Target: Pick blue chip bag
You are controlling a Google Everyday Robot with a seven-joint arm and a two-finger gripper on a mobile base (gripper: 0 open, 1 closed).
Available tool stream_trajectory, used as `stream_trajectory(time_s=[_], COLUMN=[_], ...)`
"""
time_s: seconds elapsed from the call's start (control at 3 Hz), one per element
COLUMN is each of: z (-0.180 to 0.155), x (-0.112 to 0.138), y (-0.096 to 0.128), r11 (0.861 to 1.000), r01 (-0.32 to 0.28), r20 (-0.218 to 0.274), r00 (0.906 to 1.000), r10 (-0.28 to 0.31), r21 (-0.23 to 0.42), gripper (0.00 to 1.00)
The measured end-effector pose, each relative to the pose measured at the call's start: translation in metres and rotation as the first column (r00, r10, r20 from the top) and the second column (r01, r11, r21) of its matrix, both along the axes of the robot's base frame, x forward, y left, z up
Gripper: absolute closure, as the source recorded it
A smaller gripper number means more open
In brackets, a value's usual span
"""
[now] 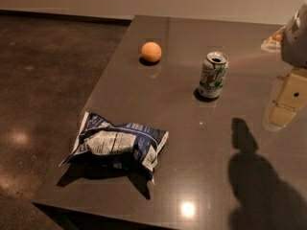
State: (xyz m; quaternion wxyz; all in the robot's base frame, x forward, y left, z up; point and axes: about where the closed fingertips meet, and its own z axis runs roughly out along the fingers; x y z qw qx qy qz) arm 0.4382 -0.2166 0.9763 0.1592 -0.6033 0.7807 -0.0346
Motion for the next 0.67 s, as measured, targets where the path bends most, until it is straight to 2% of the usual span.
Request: stream_trajectory(time_s=[0.67], z=[0.0057], x=[-0.0043], y=[0.0069], r11=[1.000], r01=[-0.010], r20=[-0.007], r00=[0.9999], r10=[0.010], r21=[0.022], gripper=[0.00])
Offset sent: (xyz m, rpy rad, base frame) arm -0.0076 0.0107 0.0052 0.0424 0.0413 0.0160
